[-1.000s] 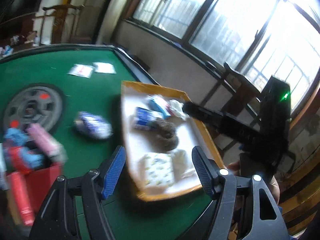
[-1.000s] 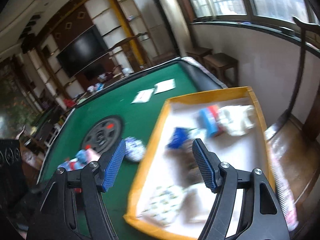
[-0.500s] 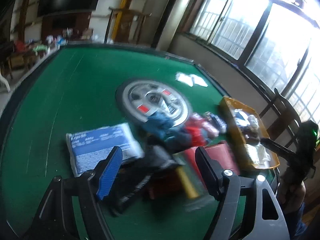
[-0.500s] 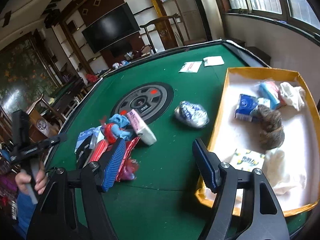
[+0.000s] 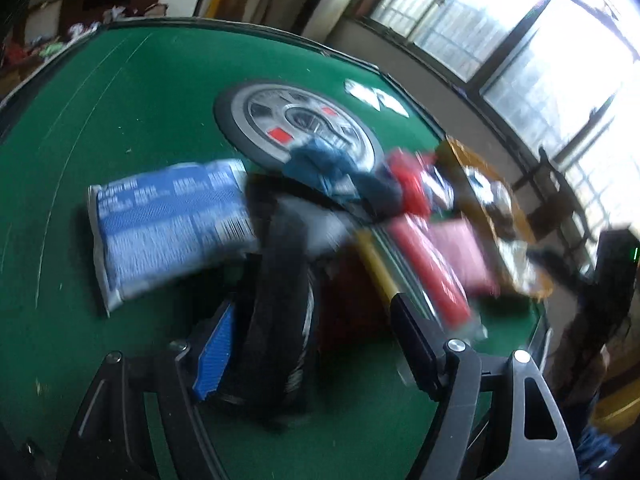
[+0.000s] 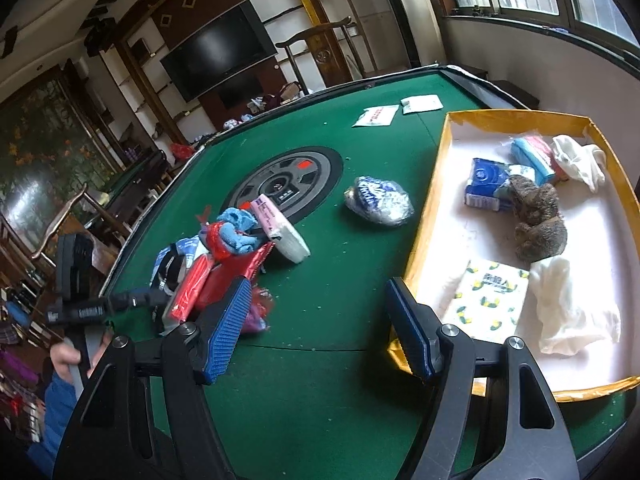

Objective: Organize soft objects
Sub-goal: 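Move the left gripper to the black printed bag and grasp it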

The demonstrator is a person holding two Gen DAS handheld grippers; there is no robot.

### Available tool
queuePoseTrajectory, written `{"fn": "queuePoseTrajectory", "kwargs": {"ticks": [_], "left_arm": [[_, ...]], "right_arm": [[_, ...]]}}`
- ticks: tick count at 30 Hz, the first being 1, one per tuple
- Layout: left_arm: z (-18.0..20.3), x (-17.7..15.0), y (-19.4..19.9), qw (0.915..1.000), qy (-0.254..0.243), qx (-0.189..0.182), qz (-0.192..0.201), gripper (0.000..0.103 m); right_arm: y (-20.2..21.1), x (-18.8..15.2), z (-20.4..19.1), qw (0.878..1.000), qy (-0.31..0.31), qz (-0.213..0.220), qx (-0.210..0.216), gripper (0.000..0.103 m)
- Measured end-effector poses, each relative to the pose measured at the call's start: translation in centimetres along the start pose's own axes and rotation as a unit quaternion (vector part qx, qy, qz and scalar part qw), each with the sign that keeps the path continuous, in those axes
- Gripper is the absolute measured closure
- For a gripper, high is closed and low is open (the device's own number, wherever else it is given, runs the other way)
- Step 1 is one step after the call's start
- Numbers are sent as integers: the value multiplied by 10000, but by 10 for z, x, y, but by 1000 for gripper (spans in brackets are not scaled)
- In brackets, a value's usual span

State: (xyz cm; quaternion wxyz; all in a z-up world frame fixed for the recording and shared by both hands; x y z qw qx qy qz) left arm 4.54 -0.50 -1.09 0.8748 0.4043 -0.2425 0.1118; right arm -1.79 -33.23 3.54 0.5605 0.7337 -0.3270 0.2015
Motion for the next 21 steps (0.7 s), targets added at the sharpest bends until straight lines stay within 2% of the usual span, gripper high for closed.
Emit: {"fn": "queuePoseTrajectory", "kwargs": {"ticks": [5, 8, 10, 12, 13, 15, 17, 21], "left_arm": [[18, -23, -2, 9985, -454, 295, -113, 28], [8, -18, -6, 9985, -223, 502, -31, 31], [-8, -12, -7, 9980, 184, 592, 115, 33], [-15, -10, -5, 9975, 302, 573, 296, 60], [-16, -11, -5, 9972, 301, 603, 309, 60], [-19, -13, -3, 9966, 259, 690, 375, 69], [-19, -13, 2, 9967, 293, 561, 501, 72], [-17, -10, 23, 9938, 257, 385, 1008, 72]], "right_arm": [[-4, -5, -17, 9998, 163, -63, 77, 33], [-3, -9, -30, 9994, 308, -93, 121, 33], [-1, -11, -36, 9990, 438, -78, 93, 33], [1, -12, -44, 9981, 611, -62, 25, 33], [0, -12, -50, 9974, 723, -66, 7, 33], [0, -13, -62, 9959, 897, -70, 2, 33], [-1, -14, -78, 9937, 1119, -92, 55, 33], [-15, -16, -113, 9893, 1377, -337, 354, 33]]}}
Point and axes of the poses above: each gripper's, at about its wrist camera, not at the fingertips, and y roughly against the way its jaws point, z to its right, x to its top, the point moved 4 cm from there along -y, roughly the way its jaws point, and after that the axes turned 9 degrees about -x, right-handed, at the moved point
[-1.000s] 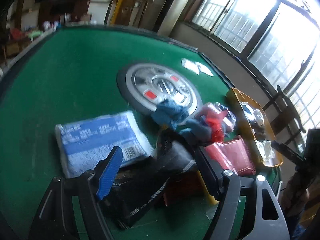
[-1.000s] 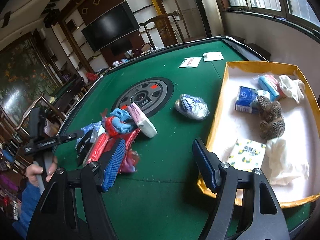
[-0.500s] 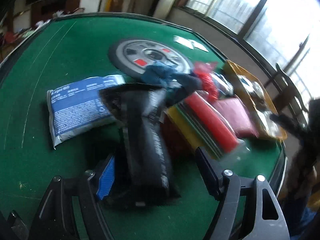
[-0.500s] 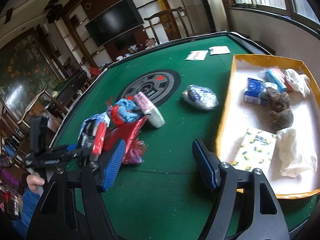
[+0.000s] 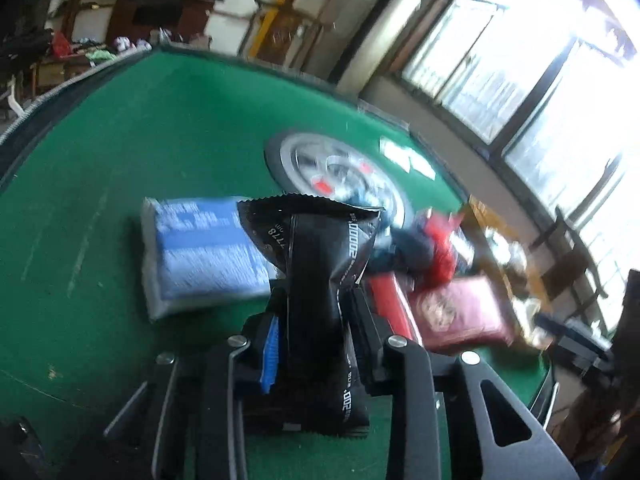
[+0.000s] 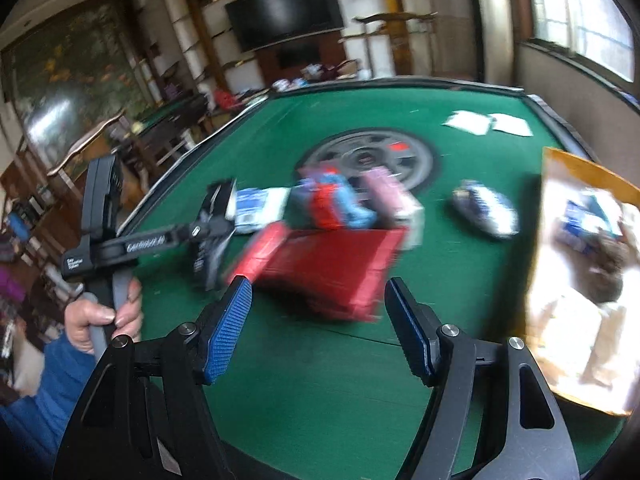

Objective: Organize soft objects
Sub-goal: 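Move the left gripper to the black printed bag and grasp it, then grasp the blue knit doll in red plastic with the right gripper while the left gripper holds the black bag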

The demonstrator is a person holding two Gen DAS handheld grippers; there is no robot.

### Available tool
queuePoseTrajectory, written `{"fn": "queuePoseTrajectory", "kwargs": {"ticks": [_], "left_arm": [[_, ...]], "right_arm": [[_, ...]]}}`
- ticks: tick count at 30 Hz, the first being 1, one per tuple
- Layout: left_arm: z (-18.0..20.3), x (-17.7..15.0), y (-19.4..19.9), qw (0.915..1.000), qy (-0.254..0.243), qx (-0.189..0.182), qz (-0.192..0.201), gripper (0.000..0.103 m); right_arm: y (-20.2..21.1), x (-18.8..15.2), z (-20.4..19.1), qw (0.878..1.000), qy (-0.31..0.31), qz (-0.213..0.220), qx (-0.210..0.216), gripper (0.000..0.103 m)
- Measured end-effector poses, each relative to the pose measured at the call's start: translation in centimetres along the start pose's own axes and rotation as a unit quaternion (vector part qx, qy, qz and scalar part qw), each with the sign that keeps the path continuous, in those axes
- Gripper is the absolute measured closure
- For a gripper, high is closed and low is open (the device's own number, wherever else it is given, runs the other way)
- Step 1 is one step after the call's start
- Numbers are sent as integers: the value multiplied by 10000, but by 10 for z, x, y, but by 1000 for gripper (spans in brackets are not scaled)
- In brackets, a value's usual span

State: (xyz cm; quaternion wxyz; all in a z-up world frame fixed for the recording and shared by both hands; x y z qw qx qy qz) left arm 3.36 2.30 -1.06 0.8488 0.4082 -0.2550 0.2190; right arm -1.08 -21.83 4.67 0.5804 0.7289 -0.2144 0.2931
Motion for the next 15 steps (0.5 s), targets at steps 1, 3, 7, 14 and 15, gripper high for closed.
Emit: {"fn": "queuePoseTrajectory", "kwargs": {"ticks": [1, 3, 7, 14, 15], "left_arm": [[-1, 2, 5, 9999, 21, -26, 122, 72], [-4, 9, 12, 9993, 79, -35, 362, 72], [-13, 16, 30, 9969, 191, 52, 756, 72], [-21, 15, 20, 9983, 377, -51, 452, 71], [-20, 14, 20, 9986, 352, -67, 395, 70]], "right_arm": [[-6, 1, -8, 9999, 30, -86, 89, 33], [-24, 6, -22, 9995, 81, -255, 176, 33], [-54, 10, -45, 9985, 175, -493, 188, 33], [-68, 19, -54, 9991, 116, -413, 33, 33], [-64, 21, -53, 9994, 69, -341, 4, 33]]}}
Point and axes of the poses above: each gripper's, at about its wrist camera, not at the fingertips, and y roughly against the way its jaws point, z to its right, x to its top, the point moved 4 cm from there along -y, roughly the way its jaws point, and after that the axes turned 9 degrees about -x, right-handed, at the moved point
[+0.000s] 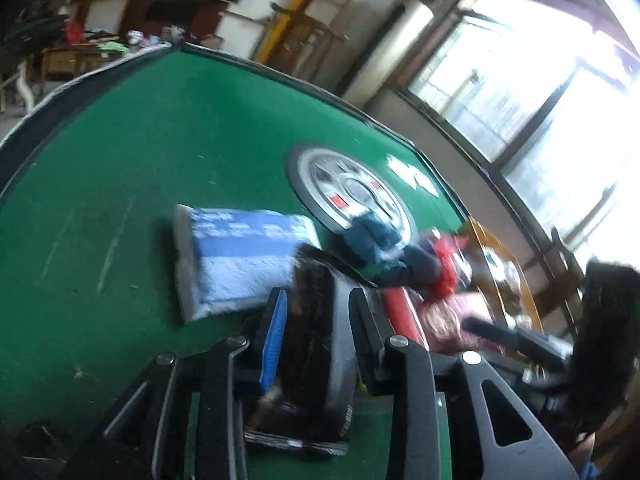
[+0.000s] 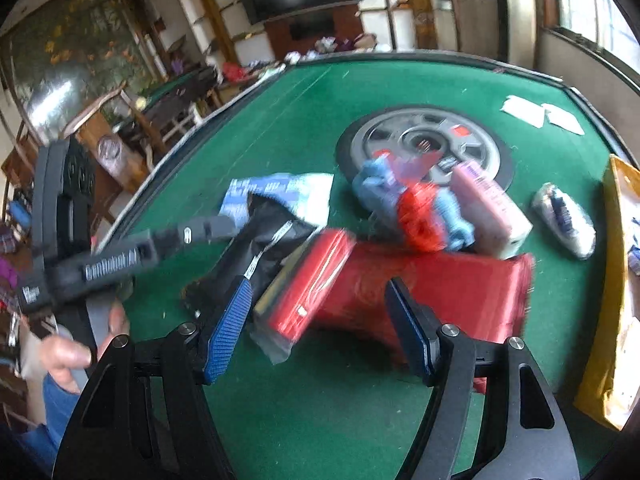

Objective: Organize soft objects
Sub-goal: 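Grasp the blue knit doll in red plastic with the right gripper while the left gripper holds the black bag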

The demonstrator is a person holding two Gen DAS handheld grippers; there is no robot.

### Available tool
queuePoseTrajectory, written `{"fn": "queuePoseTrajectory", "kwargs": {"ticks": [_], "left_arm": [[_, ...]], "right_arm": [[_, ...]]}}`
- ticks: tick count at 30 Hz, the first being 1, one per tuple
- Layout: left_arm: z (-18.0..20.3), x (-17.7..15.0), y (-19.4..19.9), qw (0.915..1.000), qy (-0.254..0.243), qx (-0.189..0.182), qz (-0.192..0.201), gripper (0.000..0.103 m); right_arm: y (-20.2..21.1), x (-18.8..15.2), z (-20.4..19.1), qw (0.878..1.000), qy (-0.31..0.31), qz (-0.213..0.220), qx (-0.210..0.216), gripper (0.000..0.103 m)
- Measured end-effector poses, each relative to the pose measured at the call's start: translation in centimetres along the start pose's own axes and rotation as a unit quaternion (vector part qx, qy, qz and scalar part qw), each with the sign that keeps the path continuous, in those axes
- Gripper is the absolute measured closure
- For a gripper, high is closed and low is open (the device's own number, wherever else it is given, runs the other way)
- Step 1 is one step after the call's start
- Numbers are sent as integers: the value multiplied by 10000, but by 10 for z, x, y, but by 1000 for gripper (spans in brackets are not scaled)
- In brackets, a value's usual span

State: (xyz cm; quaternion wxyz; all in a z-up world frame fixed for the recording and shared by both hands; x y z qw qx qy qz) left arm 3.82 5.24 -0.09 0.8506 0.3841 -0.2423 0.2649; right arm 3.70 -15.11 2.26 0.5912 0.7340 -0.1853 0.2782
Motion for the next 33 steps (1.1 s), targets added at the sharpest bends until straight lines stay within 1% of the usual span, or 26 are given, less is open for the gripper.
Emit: {"fn": "queuePoseTrajectory", "kwargs": {"ticks": [1, 3, 5, 7, 9, 11, 13, 14, 15, 16, 17, 18, 19, 20, 22, 23, 24, 26, 28, 29, 31, 33], "left_arm": [[3, -2, -3, 9999, -67, -49, -115, 67], [11, -5, -5, 9995, -202, -84, -230, 48], [13, -9, -6, 9989, -345, 51, -301, 45], [17, -13, -10, 9978, -480, 189, -411, 45], [21, -17, -14, 9960, -666, 240, -547, 45], [27, -23, -21, 9921, -943, 464, -680, 45], [27, -26, -25, 9889, -1081, 726, -708, 46], [25, -27, -27, 9881, -1084, 809, -731, 50], [22, -27, -29, 9879, -1044, 871, -750, 62], [18, -27, -31, 9879, -970, 929, -776, 63], [15, -27, -32, 9883, -903, 949, -776, 67], [12, -27, -33, 9892, -835, 900, -807, 70], [11, -26, -31, 9904, -795, 836, -760, 71], [11, -25, -30, 9908, -799, 836, -703, 72], [12, -24, -27, 9909, -838, 864, -603, 72], [12, -24, -28, 9910, -832, 869, -590, 72], [11, -24, -26, 9913, -811, 865, -578, 72], [11, -25, -27, 9913, -793, 865, -591, 72], [12, -25, -27, 9909, -814, 897, -585, 72], [13, -25, -27, 9907, -822, 906, -592, 69], [13, -24, -29, 9902, -827, 946, -606, 67], [13, -23, -33, 9901, -810, 958, -621, 62]], "right_arm": [[5, 4, 7, 9999, -66, 106, -52, 33], [14, 8, 21, 9994, -174, 240, -156, 33], [23, 13, 45, 9980, -430, 331, -332, 33], [30, 16, 71, 9959, -728, 368, -396, 33], [36, 17, 83, 9944, -877, 373, -459, 33], [37, 18, 89, 9943, -881, 371, -467, 33], [36, 18, 84, 9951, -799, 383, -436, 33], [33, 18, 78, 9962, -681, 372, -403, 33], [31, 17, 73, 9971, -554, 368, -380, 33], [25, 18, 61, 9983, -234, 357, -403, 33], [19, 18, 54, 9982, 24, 329, -497, 33], [12, 18, 48, 9972, 272, 298, -624, 33], [3, 19, 41, 9945, 607, 287, -799, 33], [-1, 20, 38, 9928, 783, 292, -855, 34], [-9, 25, 33, 9905, 998, 287, -903, 37], [-15, 28, 33, 9902, 1056, 235, -883, 41], [-20, 30, 33, 9899, 1111, 162, -869, 45], [-37, 36, 37, 9895, 1180, -70, -837, 49], [-52, 36, 40, 9895, 1168, -285, -806, 63], [-56, 36, 41, 9897, 1141, -345, -799, 65], [-55, 37, 40, 9911, 1089, -286, -712, 68], [-50, 40, 40, 9936, 982, -117, -552, 68]]}}
Point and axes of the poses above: each gripper's, at about its wrist camera, not at the fingertips, and y roughly against the way its jaws point, z to its right, x to its top, the point moved 4 cm from there along -y, roughly the way its jaws point, and after that the axes turned 9 degrees about -x, right-handed, at the moved point
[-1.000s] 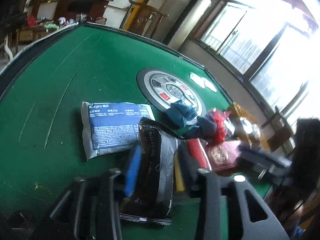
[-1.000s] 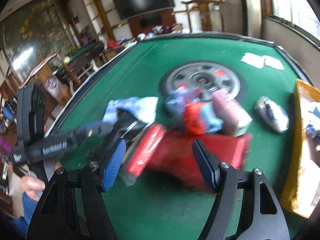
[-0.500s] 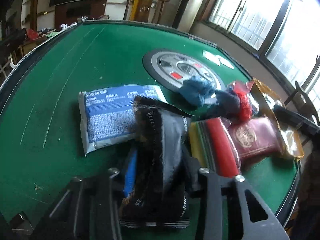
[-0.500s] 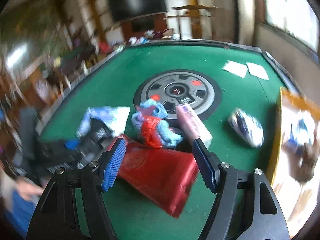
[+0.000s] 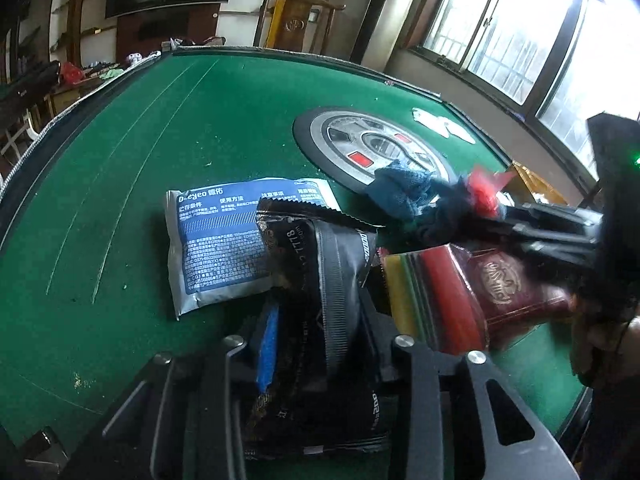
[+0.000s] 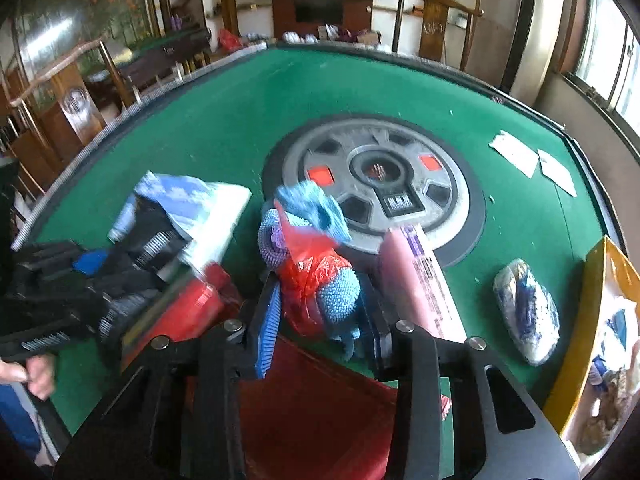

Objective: Organize soft objects
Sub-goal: 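Grasp the blue knit doll in red plastic with the right gripper while the left gripper holds the black bag, then carry the knit doll with the right gripper while the left gripper carries the black bag over the tray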

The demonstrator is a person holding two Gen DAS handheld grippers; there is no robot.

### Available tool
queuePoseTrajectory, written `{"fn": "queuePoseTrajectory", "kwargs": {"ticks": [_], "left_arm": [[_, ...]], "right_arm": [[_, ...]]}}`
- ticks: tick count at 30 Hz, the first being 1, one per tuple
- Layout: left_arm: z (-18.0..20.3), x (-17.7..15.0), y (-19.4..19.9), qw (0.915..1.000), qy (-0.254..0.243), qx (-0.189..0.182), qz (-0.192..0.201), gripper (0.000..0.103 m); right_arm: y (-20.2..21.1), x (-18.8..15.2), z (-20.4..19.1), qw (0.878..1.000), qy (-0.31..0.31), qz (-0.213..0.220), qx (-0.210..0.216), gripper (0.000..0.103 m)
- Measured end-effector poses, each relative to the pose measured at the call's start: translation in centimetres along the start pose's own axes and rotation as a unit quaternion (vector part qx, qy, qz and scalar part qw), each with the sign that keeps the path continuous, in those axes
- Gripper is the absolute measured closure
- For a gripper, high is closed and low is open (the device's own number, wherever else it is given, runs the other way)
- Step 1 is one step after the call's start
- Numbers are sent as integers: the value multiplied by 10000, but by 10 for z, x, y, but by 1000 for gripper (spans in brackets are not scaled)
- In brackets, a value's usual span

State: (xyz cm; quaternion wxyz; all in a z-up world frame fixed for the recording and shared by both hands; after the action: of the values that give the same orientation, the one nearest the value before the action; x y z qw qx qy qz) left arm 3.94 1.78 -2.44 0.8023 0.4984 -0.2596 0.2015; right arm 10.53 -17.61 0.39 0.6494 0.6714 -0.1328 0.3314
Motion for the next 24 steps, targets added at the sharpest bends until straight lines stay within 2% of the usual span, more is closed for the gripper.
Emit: {"fn": "queuePoseTrajectory", "kwargs": {"ticks": [2, 5, 6, 8, 9, 10, 12, 14, 17, 20, 24], "left_arm": [[2, 0, -3, 9999, -49, 79, -47, 57], [7, -1, -9, 9990, -236, 345, -172, 52], [11, -2, -11, 9983, -338, 433, -207, 52], [17, -3, -16, 9964, -532, 613, -260, 53], [18, -2, -17, 9958, -570, 664, -262, 59], [19, -2, -18, 9954, -593, 705, -259, 60], [15, -2, -16, 9960, -509, 713, -198, 60], [8, 0, -11, 9978, -312, 572, -93, 60], [0, 3, 4, 9989, -125, 381, 252, 60], [2, 9, 24, 9965, -106, 300, 776, 60], [-3, 15, 43, 9917, 111, 105, 1278, 60]], "right_arm": [[12, 5, 6, 9985, -323, 327, 305, 68], [29, 8, 13, 9896, -607, 940, 900, 68], [35, 8, 13, 9877, -583, 1111, 932, 68], [41, 9, 11, 9853, -521, 1313, 961, 68], [45, 8, 11, 9835, -525, 1403, 1019, 68], [48, 7, 12, 9814, -569, 1463, 1108, 68], [50, 5, 14, 9778, -683, 1519, 1275, 68], [50, 3, 14, 9751, -792, 1516, 1414, 68], [49, 1, 14, 9743, -767, 1537, 1459, 68], [48, 0, 13, 9744, -747, 1570, 1423, 68], [38, -3, 14, 9755, -826, 1381, 1503, 68]]}}
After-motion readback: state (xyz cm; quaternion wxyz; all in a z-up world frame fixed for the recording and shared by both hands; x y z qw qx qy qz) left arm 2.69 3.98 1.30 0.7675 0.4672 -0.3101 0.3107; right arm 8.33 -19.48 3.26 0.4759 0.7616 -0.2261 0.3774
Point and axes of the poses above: each gripper's, at about its wrist camera, not at the fingertips, and y roughly against the way its jaws point, z to its right, x to its top, the point moved 4 cm from there along -y, roughly the way its jaws point, and after that the axes turned 9 degrees about -x, right-handed, at the moved point
